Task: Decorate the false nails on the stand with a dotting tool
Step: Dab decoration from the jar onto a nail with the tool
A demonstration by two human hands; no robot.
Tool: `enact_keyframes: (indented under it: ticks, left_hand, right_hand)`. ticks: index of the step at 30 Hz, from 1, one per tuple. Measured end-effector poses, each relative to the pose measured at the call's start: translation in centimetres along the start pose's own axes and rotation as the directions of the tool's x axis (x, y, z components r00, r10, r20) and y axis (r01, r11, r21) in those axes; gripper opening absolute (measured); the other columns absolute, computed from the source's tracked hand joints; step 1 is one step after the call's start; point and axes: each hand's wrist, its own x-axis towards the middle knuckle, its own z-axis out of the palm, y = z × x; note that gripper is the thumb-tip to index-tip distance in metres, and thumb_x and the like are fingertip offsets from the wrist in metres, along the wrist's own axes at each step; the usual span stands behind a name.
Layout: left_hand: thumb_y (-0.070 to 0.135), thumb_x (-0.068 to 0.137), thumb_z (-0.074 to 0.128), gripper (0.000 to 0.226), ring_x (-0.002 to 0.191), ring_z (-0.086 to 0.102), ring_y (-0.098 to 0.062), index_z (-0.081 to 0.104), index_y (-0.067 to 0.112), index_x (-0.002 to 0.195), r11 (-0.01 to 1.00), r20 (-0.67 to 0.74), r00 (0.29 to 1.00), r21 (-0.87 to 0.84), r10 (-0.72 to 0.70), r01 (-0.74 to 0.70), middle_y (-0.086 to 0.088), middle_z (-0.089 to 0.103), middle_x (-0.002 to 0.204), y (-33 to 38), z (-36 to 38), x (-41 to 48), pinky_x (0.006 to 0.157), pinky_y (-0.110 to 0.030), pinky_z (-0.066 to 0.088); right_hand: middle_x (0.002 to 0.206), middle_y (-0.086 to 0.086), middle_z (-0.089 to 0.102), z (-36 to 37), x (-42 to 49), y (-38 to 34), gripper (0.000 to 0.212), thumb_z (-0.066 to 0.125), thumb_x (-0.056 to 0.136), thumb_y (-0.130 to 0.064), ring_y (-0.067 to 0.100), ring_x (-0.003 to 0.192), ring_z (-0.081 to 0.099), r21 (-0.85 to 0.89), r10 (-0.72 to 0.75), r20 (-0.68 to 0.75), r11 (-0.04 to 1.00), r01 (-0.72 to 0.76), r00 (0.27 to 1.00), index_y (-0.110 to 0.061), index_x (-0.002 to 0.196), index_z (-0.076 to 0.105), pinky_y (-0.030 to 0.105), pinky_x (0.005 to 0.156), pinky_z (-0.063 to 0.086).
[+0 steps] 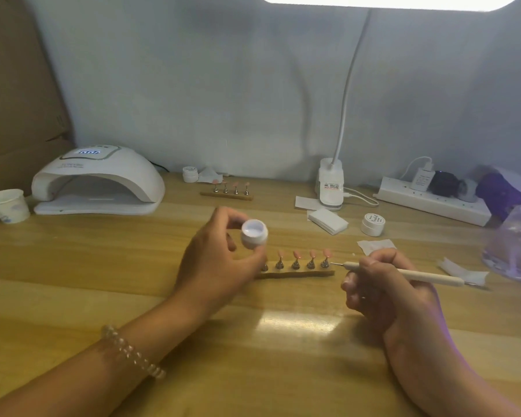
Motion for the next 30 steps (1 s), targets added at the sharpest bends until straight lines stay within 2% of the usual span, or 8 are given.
enact_keyframes:
  ticks: [2,5,11,13,18,21,25,30]
  left_hand:
    - [0.035,0.075,0.075,0.036,0.076,0.052,-0.001,0.051,0.034,0.103,0.993,-0.005,0.996,0.065,-0.095,0.095,0.018,0.062,0.098,-1.4,-0.5,1.1,0.065,-0.023,0.039]
    - [0.038,0.080,0.075,0.042,0.081,0.054,0.006,0.048,0.032,0.112,0.978,0.071,0.982,0.123,-0.176,0.166,0.021,0.061,0.105,-2.9,-0.8,1.5,0.073,-0.026,0.042]
    - [0.032,0.082,0.072,0.037,0.085,0.058,-0.003,0.051,0.031,0.112,0.976,0.128,0.984,0.195,-0.124,0.098,0.018,0.063,0.109,-2.8,-0.4,1.2,0.078,-0.030,0.048]
    - [0.031,0.082,0.072,0.035,0.086,0.058,-0.004,0.052,0.031,0.111,0.977,0.137,0.984,0.194,-0.117,0.089,0.017,0.063,0.108,-2.7,-0.3,1.1,0.079,-0.031,0.048]
    - [0.036,0.078,0.074,0.038,0.079,0.054,0.003,0.052,0.032,0.108,0.986,0.111,0.987,0.133,-0.116,0.101,0.021,0.060,0.104,-2.3,-0.5,1.1,0.069,-0.023,0.042]
    - [0.040,0.072,0.073,0.041,0.078,0.047,0.002,0.049,0.030,0.104,0.991,0.019,0.999,0.125,0.048,-0.051,0.020,0.055,0.097,-1.2,-0.6,0.7,0.065,-0.016,0.034]
    - [0.043,0.069,0.065,0.043,0.075,0.037,-0.003,0.051,0.022,0.104,0.885,0.121,0.907,0.203,0.403,-0.420,0.012,0.052,0.094,1.2,-0.3,-1.1,0.071,-0.020,0.032]
    - [0.051,0.074,0.069,0.041,0.082,0.045,0.003,0.046,0.032,0.103,0.872,0.332,0.847,0.120,0.415,-0.474,0.021,0.053,0.097,2.1,0.9,-2.8,0.075,-0.022,0.040]
  right_hand:
    - [0.061,0.010,0.063,0.0,0.1,0.1,0.010,0.066,0.073,-0.021,0.017,0.055,0.059,-0.005,0.003,0.017,1.000,-0.003,1.000,-0.021,0.067,0.059,0.020,0.049,0.049]
    - [0.062,0.013,0.063,0.0,0.0,0.2,0.018,0.076,0.072,-0.018,0.017,0.054,0.058,-0.054,0.016,0.044,0.998,-0.014,0.999,-0.020,0.068,0.058,0.020,0.049,0.049]
    - [0.062,0.013,0.063,0.1,0.0,0.2,0.025,0.083,0.062,-0.025,0.017,0.053,0.058,-0.086,0.026,0.041,0.996,-0.022,0.999,-0.021,0.069,0.060,0.019,0.048,0.048]
    - [0.061,0.013,0.063,0.2,0.0,0.2,0.022,0.073,0.063,-0.034,0.016,0.053,0.059,-0.077,0.023,0.026,0.997,-0.021,0.999,-0.019,0.070,0.059,0.019,0.048,0.048]
    - [0.062,0.015,0.064,0.3,0.0,0.2,0.021,0.071,0.064,-0.033,0.016,0.052,0.058,-0.063,0.039,0.022,0.997,-0.037,0.999,-0.017,0.072,0.059,0.019,0.048,0.049]
    - [0.061,0.014,0.063,0.3,0.0,0.1,0.023,0.072,0.065,-0.033,0.016,0.052,0.057,-0.059,0.030,0.012,0.998,-0.029,0.999,-0.015,0.075,0.060,0.019,0.048,0.048]
    - [0.055,0.006,0.057,0.3,-0.3,0.2,0.014,0.066,0.076,-0.030,0.014,0.049,0.052,-0.051,-0.071,-0.026,0.996,0.070,0.997,-0.018,0.075,0.058,0.018,0.046,0.044]
    - [0.076,0.004,0.070,-1.7,0.9,-0.6,0.013,0.049,0.103,-0.025,0.017,0.064,0.063,-0.503,-0.469,-0.133,0.791,0.348,0.873,-0.024,0.094,0.058,0.026,0.058,0.053]
